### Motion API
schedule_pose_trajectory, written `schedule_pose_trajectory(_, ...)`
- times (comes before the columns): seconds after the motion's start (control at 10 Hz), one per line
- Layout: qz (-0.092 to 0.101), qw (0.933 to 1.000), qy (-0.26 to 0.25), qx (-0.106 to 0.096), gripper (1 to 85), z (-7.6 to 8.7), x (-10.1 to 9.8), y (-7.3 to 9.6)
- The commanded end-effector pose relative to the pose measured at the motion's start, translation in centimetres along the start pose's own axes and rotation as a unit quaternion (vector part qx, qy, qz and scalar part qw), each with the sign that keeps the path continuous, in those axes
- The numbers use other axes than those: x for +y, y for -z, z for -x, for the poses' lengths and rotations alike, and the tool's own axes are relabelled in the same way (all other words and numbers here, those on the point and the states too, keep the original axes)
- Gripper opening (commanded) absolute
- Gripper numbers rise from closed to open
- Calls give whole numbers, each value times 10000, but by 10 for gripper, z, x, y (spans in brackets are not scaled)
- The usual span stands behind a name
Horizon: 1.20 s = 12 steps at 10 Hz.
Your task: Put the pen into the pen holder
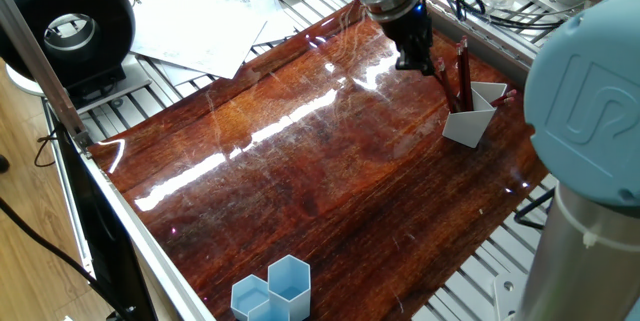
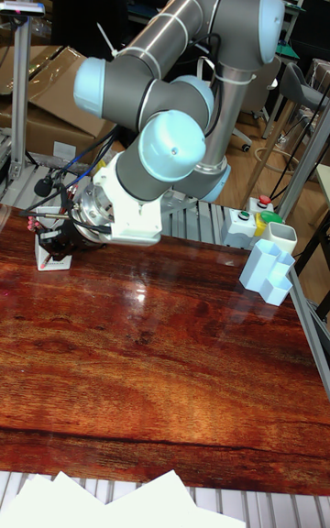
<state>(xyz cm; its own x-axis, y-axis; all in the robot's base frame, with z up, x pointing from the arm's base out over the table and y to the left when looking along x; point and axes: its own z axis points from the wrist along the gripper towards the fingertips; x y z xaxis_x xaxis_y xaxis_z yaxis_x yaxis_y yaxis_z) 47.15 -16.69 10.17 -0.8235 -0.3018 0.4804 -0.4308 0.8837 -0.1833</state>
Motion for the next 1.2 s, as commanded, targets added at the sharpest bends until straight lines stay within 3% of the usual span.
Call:
schedule_pose_trajectory(0.0,185,9997,149,62,10,-4,3,16)
schedule_pose_trajectory(0.5,220,9990,381,76,10,-16,-1,36)
schedule_pose_trajectory(0.6,383,9986,373,38,10,-18,7,42)
schedule_pose_trajectory(0.7,602,9977,293,-116,10,-8,16,43)
schedule_pose_trajectory(0.8,901,9953,198,-286,63,4,30,44)
schedule_pose_trajectory(0.9,1030,9939,188,-343,167,7,35,44)
schedule_pose_trajectory(1.0,1005,9938,259,-399,287,12,32,40)
schedule_pose_trajectory(1.1,1014,9938,282,-363,353,16,32,32)
